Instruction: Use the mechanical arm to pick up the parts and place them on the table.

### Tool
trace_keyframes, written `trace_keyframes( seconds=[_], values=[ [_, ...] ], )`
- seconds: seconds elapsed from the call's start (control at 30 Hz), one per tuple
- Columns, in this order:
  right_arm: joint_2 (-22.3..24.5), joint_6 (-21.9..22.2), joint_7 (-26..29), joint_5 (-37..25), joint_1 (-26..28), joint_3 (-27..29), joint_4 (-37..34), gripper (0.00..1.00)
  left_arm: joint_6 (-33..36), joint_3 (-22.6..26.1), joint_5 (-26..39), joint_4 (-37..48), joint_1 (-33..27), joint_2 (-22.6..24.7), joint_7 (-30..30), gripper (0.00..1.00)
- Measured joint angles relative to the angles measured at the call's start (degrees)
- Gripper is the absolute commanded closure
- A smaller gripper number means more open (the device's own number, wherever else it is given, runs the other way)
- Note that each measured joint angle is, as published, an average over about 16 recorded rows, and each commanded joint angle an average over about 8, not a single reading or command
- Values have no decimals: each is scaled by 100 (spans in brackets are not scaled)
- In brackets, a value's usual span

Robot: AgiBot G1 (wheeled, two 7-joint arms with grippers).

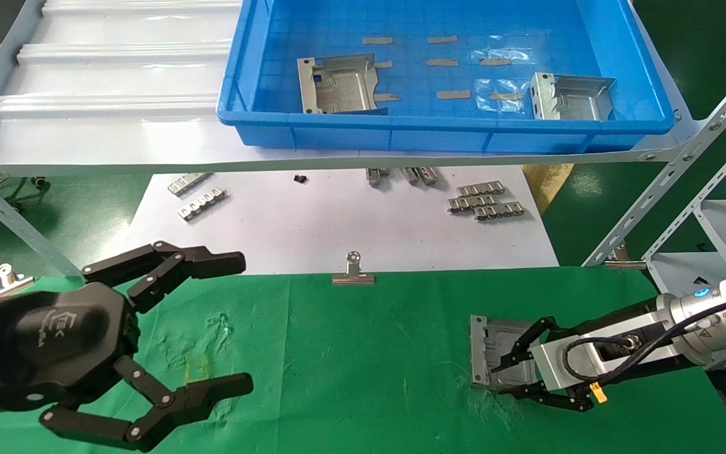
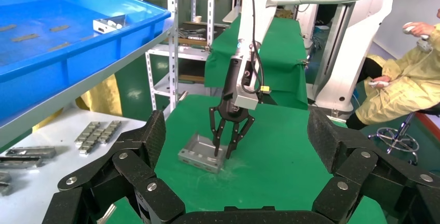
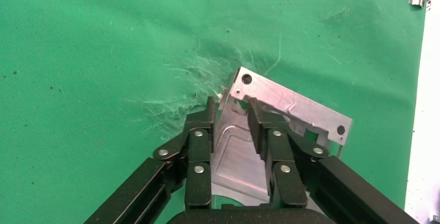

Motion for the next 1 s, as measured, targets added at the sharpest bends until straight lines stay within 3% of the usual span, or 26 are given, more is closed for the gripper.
trace_keyframes(
  seconds=[0.2,0.6,1.0],
  values=[
    [5,-247,67,183,101,98,-184,0,0,0,0,0,0,0,0,0],
    [252,-815,696,1228,-19,576,-332,0,-1,0,0,1,1,0,0,0],
    [333,-845,892,1452,-166,764,-202,0,-1,0,-1,1,1,-1,0,0]
  ],
)
